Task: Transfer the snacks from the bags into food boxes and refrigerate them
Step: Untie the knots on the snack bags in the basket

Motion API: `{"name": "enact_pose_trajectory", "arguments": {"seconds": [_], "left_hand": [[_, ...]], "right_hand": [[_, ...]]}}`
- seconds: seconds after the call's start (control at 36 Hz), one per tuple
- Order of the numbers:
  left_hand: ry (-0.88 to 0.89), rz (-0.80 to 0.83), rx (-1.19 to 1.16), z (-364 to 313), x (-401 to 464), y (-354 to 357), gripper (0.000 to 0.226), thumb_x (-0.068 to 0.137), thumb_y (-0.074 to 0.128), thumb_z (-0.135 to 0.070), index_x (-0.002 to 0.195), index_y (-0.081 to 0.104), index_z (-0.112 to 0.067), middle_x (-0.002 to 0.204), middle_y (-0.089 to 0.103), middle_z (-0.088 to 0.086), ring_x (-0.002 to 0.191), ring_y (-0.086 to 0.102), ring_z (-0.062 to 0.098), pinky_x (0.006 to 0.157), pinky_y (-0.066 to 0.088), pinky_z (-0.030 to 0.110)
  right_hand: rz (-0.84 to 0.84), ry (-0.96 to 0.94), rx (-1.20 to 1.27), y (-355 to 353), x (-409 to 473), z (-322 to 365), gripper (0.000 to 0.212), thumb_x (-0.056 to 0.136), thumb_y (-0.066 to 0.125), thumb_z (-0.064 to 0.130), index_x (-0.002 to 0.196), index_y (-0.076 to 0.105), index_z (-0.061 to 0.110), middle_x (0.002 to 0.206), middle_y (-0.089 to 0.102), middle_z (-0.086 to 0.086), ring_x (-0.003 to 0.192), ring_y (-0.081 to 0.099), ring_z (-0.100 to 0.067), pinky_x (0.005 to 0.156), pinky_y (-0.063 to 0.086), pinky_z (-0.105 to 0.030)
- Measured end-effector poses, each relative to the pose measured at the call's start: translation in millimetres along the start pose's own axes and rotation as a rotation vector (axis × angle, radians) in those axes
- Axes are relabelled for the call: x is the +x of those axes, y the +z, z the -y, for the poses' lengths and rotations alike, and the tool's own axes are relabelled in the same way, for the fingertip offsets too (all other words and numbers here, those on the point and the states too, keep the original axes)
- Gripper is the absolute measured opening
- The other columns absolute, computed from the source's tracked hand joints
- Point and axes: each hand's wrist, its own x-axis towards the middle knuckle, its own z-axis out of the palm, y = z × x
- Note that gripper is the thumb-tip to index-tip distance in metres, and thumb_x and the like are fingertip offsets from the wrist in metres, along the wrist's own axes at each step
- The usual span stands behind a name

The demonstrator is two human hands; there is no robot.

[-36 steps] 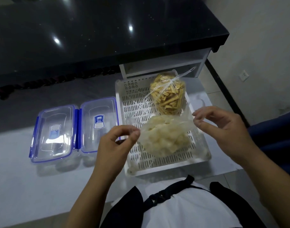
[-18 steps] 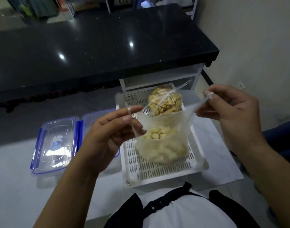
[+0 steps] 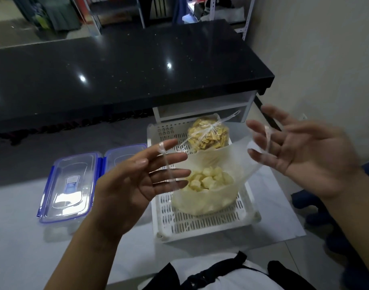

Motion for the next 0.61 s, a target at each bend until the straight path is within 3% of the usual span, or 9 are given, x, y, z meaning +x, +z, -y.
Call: {"name": "enact_pose_trajectory", "arguments": {"seconds": [0.08,0.14,0.22,0.31,0.36,0.39,0.47,0.56,0.61], "left_hand": [[-0.005,0.12,-0.028,-3,-9,-1,0.075,0.077,0.075,-0.039,0.144,0.053,-0.012,0.133,0.063,0.023,0.11,0.067,0.04,0.092,0.056,0.048],[-0.019,0.191,-0.07,-2,-14,-2,0.076,0.083,0.071,-0.035,0.15,0.044,-0.01,0.135,0.06,0.025,0.111,0.066,0.04,0.094,0.054,0.048],[-0.067,0.145,-0.035,13,-19,-3,0.078,0.08,0.073,-0.039,0.149,0.046,-0.014,0.137,0.058,0.027,0.113,0.065,0.043,0.093,0.055,0.048],[-0.137,0.12,-0.008,36,-23,-5,0.08,0.074,0.075,-0.034,0.148,0.048,-0.019,0.141,0.056,0.026,0.118,0.062,0.045,0.095,0.055,0.048],[-0.164,0.121,-0.012,41,-24,-6,0.075,0.075,0.064,-0.02,0.149,0.047,-0.021,0.14,0.056,0.026,0.12,0.061,0.045,0.096,0.054,0.048],[-0.165,0.128,-0.015,41,-24,-6,0.075,0.077,0.059,-0.018,0.15,0.045,-0.021,0.141,0.055,0.026,0.121,0.06,0.045,0.098,0.053,0.049],[-0.138,0.154,0.003,37,-27,-6,0.082,0.08,0.071,-0.027,0.154,0.037,-0.019,0.146,0.049,0.028,0.127,0.054,0.048,0.105,0.047,0.051],[-0.122,0.116,0.082,34,-26,-7,0.077,0.076,0.063,-0.02,0.151,0.043,-0.024,0.145,0.053,0.023,0.129,0.054,0.045,0.104,0.05,0.048],[-0.118,0.089,0.189,29,-24,-10,0.073,0.075,0.056,-0.022,0.146,0.049,-0.03,0.143,0.057,0.017,0.129,0.056,0.039,0.101,0.052,0.041]], "right_hand": [[0.2,0.137,0.157,3,-12,12,0.06,0.097,0.037,0.028,0.155,0.03,0.017,0.151,0.04,-0.028,0.134,0.047,-0.044,0.108,0.033,-0.061],[0.13,0.192,0.219,0,-26,8,0.062,0.103,0.029,0.04,0.159,0.013,0.018,0.159,0.017,-0.03,0.142,0.03,-0.05,0.115,0.012,-0.063],[0.153,0.297,0.313,-12,-36,-10,0.067,0.105,0.026,0.05,0.161,0.002,0.021,0.16,-0.003,-0.029,0.147,0.017,-0.051,0.116,0.001,-0.062],[0.11,0.335,0.331,-22,-46,-32,0.069,0.104,0.024,0.054,0.16,-0.001,0.023,0.162,-0.005,-0.024,0.149,0.014,-0.049,0.117,0.004,-0.062],[0.057,0.354,0.33,-28,-51,-33,0.07,0.104,0.024,0.056,0.16,-0.003,0.024,0.163,-0.007,-0.023,0.149,0.015,-0.049,0.116,0.004,-0.063],[0.055,0.351,0.32,-29,-52,-29,0.071,0.103,0.025,0.056,0.16,-0.003,0.024,0.163,-0.008,-0.024,0.149,0.013,-0.049,0.116,0.002,-0.063],[0.111,0.34,0.302,-32,-50,-20,0.072,0.104,0.026,0.054,0.16,-0.005,0.023,0.163,-0.009,-0.026,0.15,0.006,-0.05,0.115,-0.002,-0.065],[0.103,0.378,0.276,-35,-50,-15,0.07,0.106,0.026,0.05,0.16,-0.006,0.02,0.162,-0.01,-0.028,0.148,-0.004,-0.055,0.115,-0.011,-0.066],[0.073,0.375,0.175,-43,-45,-16,0.069,0.106,0.03,0.052,0.161,0.003,0.02,0.161,0.004,-0.033,0.146,0.005,-0.058,0.117,-0.001,-0.068]]}}
